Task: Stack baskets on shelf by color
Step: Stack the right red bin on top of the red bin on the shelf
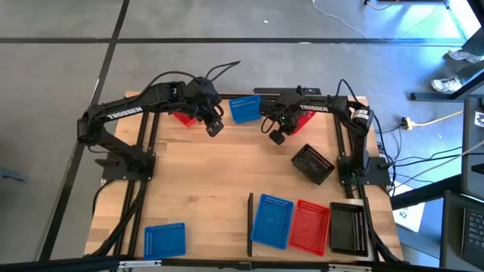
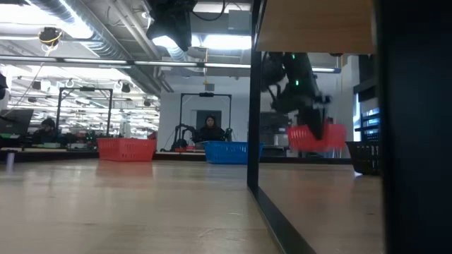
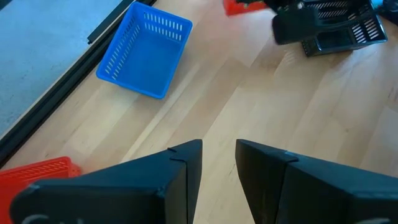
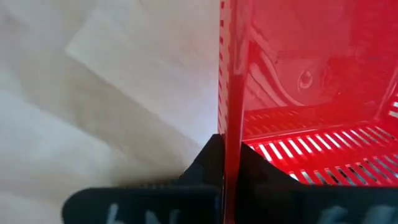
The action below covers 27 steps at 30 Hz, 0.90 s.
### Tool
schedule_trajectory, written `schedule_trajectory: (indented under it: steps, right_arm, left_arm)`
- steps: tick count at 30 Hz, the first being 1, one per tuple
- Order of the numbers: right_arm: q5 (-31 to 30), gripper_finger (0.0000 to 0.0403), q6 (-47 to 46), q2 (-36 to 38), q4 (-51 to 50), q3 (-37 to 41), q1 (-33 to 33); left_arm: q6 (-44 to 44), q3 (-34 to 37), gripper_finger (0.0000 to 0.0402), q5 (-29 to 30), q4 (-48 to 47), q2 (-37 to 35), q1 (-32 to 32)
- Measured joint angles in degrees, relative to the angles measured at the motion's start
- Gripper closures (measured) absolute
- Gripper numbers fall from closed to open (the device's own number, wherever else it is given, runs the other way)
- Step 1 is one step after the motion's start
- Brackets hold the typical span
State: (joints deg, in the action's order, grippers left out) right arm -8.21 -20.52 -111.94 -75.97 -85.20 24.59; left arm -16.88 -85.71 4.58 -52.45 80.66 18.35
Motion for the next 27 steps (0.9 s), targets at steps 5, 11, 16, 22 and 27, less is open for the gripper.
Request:
schedule_trajectory:
  steps: [5,11,16,22,27]
  right_arm:
    - [-2.6,0.0401,-0.2,1.5,-11.1,-8.3,-4.6]
    - [-0.3,0.0402,-4.7,7.7,-14.2,-16.9,-11.6]
    - [1.6,0.0403,-6.4,14.3,-14.1,-20.4,-18.3]
    - [4.1,0.0403,-9.4,22.7,-14.1,-20.9,-27.4]
    - [7.9,0.0403,-12.3,27.0,-14.1,-20.8,-34.2]
  left_arm:
    - [0.8,0.0,0.0312,0.0,0.0,0.0,0.0]
    - [3.6,0.0,0.0312,0.2,0.0,-0.1,0.0]
    - [9.6,-0.1,0.0312,0.2,0.3,-1.7,0.0]
    - [10.0,-0.1,0.0312,-0.5,0.7,-2.0,0.1]
    - [11.9,-0.1,0.0312,-1.1,0.9,-2.6,0.1]
